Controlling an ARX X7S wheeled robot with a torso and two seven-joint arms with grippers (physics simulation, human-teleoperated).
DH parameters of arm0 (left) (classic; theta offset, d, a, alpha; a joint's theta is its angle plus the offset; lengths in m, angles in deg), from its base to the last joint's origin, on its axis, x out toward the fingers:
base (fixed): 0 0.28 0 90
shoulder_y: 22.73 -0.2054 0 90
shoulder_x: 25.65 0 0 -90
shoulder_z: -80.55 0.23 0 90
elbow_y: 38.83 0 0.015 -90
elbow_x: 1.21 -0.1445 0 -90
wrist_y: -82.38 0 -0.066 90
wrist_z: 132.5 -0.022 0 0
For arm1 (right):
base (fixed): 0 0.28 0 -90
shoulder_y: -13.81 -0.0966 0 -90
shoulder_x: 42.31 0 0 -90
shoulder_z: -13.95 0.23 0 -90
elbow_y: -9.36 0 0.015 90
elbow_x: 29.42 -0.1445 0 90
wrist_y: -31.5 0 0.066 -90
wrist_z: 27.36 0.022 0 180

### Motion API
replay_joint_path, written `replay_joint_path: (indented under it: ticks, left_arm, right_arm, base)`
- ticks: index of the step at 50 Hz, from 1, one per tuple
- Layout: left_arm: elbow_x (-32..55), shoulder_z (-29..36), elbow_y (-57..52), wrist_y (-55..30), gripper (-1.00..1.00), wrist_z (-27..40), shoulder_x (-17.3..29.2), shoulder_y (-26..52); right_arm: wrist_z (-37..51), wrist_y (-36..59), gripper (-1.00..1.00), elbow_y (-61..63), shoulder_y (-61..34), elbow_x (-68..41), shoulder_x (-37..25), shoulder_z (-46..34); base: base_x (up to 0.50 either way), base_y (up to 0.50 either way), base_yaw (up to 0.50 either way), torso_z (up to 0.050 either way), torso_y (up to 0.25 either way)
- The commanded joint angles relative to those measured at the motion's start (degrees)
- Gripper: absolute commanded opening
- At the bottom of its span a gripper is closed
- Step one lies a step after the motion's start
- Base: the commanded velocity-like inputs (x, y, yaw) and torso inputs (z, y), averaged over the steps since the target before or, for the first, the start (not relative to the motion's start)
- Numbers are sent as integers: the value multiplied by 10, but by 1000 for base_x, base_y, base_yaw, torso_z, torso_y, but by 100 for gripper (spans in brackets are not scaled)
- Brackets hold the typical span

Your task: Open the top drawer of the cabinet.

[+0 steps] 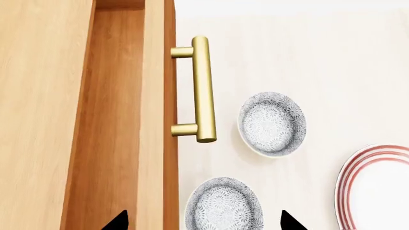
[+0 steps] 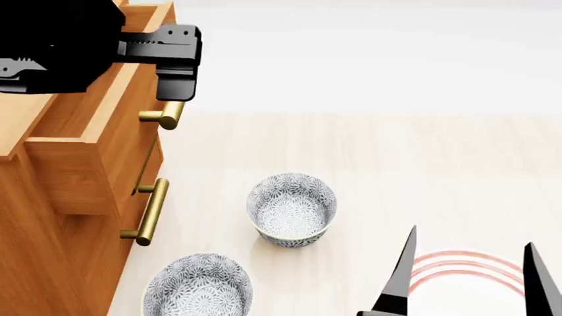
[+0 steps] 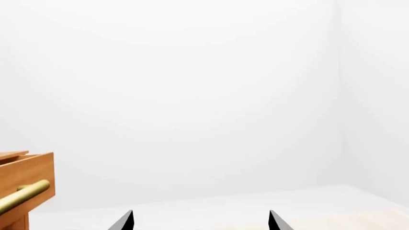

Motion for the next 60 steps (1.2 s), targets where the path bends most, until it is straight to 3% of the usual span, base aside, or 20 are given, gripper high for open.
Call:
replay_joint_path:
  ticks: [1, 11, 25, 36, 46, 60]
  left_arm:
    - [73, 172, 3, 36, 100, -90, -11, -3]
    - [159, 291, 3, 66, 100, -132, -17, -8]
    - [216, 376, 3, 86, 100, -151, -18, -17]
    - [222, 388, 3, 97, 100, -155, -17, -32]
    - [166, 333, 2, 101, 100, -148, -18, -56]
    - [158, 333, 2, 109, 100, -152, -18, -66]
  right_arm:
    - [0, -2, 100, -6, -2, 1, 0, -4]
    - [2, -2, 100, -7, -2, 1, -1, -5]
    - [1, -6, 100, -14, -3, 3, -1, -9]
    - [1, -11, 100, -18, -1, 2, -2, -9]
    - [1, -13, 100, -21, -1, 0, -2, -9]
    - [4, -12, 100, -19, -3, 0, -4, -10]
  base:
    - [0, 0, 0, 0, 0]
    - [0, 0, 0, 0, 0]
    - [0, 0, 0, 0, 0]
    - [0, 0, 0, 0, 0]
    - [0, 0, 0, 0, 0]
    - [0, 0, 0, 0, 0]
